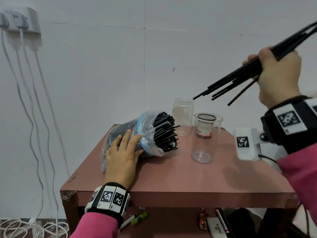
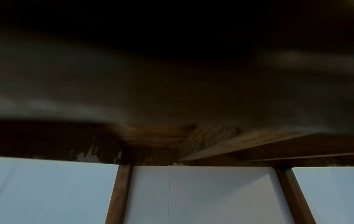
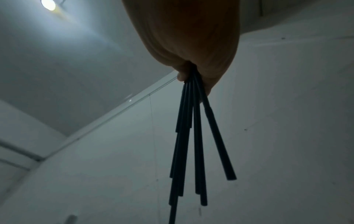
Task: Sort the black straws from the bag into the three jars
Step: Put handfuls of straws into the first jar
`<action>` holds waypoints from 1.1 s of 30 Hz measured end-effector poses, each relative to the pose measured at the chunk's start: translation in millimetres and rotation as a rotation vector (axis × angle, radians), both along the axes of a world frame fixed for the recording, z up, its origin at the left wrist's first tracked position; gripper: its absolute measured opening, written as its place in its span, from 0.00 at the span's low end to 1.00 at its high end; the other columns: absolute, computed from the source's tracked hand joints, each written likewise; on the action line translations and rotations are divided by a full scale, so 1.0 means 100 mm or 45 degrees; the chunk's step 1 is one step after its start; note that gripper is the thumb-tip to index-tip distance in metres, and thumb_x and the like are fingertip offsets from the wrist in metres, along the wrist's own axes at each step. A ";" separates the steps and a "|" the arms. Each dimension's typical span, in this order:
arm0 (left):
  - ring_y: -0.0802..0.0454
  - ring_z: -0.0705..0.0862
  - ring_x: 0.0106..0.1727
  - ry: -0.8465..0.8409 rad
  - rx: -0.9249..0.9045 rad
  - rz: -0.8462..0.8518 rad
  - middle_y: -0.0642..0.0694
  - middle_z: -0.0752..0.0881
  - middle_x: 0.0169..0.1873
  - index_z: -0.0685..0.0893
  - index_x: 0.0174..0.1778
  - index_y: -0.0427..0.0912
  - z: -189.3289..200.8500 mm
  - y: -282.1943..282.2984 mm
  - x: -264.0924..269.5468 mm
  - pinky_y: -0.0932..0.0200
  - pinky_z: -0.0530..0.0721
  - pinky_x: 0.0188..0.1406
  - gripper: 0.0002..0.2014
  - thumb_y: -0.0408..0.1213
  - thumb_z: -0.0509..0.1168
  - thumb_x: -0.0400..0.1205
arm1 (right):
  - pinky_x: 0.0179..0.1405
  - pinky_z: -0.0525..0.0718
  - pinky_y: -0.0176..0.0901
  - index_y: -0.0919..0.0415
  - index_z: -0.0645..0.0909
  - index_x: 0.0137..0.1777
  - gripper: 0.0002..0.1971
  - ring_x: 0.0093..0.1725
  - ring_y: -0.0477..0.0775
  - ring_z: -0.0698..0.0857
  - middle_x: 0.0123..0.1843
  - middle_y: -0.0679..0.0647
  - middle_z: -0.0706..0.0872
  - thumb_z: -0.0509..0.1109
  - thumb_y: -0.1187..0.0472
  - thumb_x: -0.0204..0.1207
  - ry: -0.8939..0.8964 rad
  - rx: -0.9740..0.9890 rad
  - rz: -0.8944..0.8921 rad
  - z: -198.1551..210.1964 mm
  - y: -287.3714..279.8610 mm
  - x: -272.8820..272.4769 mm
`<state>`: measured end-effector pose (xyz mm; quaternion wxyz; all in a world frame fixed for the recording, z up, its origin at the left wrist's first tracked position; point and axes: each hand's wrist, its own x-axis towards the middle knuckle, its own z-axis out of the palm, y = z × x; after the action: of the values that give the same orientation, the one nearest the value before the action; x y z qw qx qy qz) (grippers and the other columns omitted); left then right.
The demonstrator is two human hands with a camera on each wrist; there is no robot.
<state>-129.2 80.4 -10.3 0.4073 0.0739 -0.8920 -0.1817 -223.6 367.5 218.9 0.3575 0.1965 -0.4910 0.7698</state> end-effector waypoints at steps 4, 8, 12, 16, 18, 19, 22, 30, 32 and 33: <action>0.35 0.67 0.77 -0.003 0.011 -0.015 0.45 0.71 0.78 0.63 0.68 0.65 -0.01 -0.01 0.01 0.28 0.69 0.69 0.24 0.41 0.66 0.82 | 0.41 0.87 0.39 0.56 0.69 0.44 0.09 0.37 0.51 0.85 0.43 0.58 0.81 0.60 0.69 0.83 -0.050 0.255 -0.102 0.04 -0.04 -0.16; 0.34 0.68 0.76 -0.001 -0.004 -0.014 0.44 0.72 0.77 0.64 0.68 0.63 0.00 0.00 0.01 0.27 0.71 0.67 0.24 0.42 0.66 0.81 | 0.36 0.85 0.36 0.57 0.70 0.44 0.08 0.36 0.52 0.84 0.42 0.56 0.81 0.60 0.68 0.84 -0.157 0.429 -0.094 -0.07 -0.11 -0.28; 0.35 0.67 0.77 -0.010 -0.014 -0.009 0.45 0.71 0.78 0.64 0.69 0.64 -0.01 -0.01 0.01 0.27 0.71 0.67 0.24 0.42 0.66 0.81 | 0.33 0.86 0.34 0.62 0.71 0.51 0.01 0.36 0.50 0.85 0.41 0.55 0.82 0.60 0.67 0.84 -0.204 0.645 -0.087 -0.08 -0.21 -0.29; 0.34 0.69 0.76 -0.003 -0.022 -0.011 0.44 0.73 0.77 0.65 0.69 0.63 -0.02 -0.01 0.00 0.26 0.72 0.66 0.25 0.41 0.67 0.80 | 0.38 0.87 0.38 0.61 0.72 0.51 0.02 0.36 0.51 0.86 0.40 0.55 0.83 0.61 0.68 0.84 -0.169 0.866 0.009 -0.02 -0.36 -0.31; 0.34 0.69 0.76 -0.001 -0.029 -0.011 0.43 0.73 0.76 0.66 0.69 0.62 -0.01 -0.01 0.00 0.26 0.73 0.65 0.25 0.41 0.68 0.80 | 0.38 0.87 0.37 0.62 0.72 0.52 0.01 0.37 0.51 0.87 0.41 0.56 0.84 0.60 0.67 0.85 -0.189 0.961 0.043 -0.03 -0.43 -0.33; 0.33 0.69 0.76 0.000 -0.030 -0.011 0.43 0.73 0.76 0.66 0.69 0.62 -0.01 -0.01 0.00 0.26 0.73 0.65 0.25 0.41 0.68 0.80 | 0.38 0.87 0.36 0.63 0.72 0.53 0.01 0.37 0.51 0.87 0.42 0.56 0.84 0.60 0.67 0.85 -0.211 0.983 0.059 -0.05 -0.46 -0.35; 0.34 0.69 0.76 0.006 -0.026 -0.007 0.44 0.73 0.77 0.66 0.69 0.62 -0.01 0.00 0.00 0.27 0.73 0.65 0.25 0.41 0.68 0.80 | 0.40 0.87 0.39 0.64 0.72 0.54 0.02 0.39 0.53 0.86 0.43 0.58 0.84 0.60 0.67 0.85 -0.304 0.996 0.067 -0.19 -0.53 -0.41; 0.33 0.71 0.75 0.023 -0.038 -0.010 0.43 0.74 0.76 0.66 0.69 0.61 -0.01 0.00 0.01 0.27 0.74 0.64 0.25 0.41 0.68 0.80 | 0.53 0.82 0.51 0.62 0.80 0.51 0.07 0.46 0.58 0.85 0.47 0.56 0.88 0.62 0.60 0.81 -0.458 1.239 -0.268 -0.63 -0.46 -0.47; 0.33 0.70 0.75 0.022 -0.034 -0.011 0.43 0.74 0.76 0.66 0.69 0.61 -0.01 0.00 0.01 0.27 0.74 0.64 0.25 0.40 0.68 0.80 | 0.67 0.73 0.60 0.60 0.79 0.47 0.08 0.46 0.60 0.81 0.43 0.55 0.86 0.61 0.57 0.80 -0.494 1.339 -0.362 -0.70 -0.45 -0.45; 0.33 0.70 0.75 0.019 -0.032 -0.013 0.43 0.74 0.76 0.66 0.69 0.61 -0.01 0.00 0.00 0.27 0.74 0.64 0.25 0.40 0.68 0.80 | 0.74 0.66 0.64 0.58 0.78 0.44 0.08 0.45 0.60 0.80 0.40 0.53 0.84 0.60 0.56 0.80 -0.557 1.394 -0.398 -0.74 -0.45 -0.45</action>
<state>-128.7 80.4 -11.8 0.4140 0.0629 -0.8914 -0.1732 -269.0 322.7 145.0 0.2041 0.1145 -0.9005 0.3664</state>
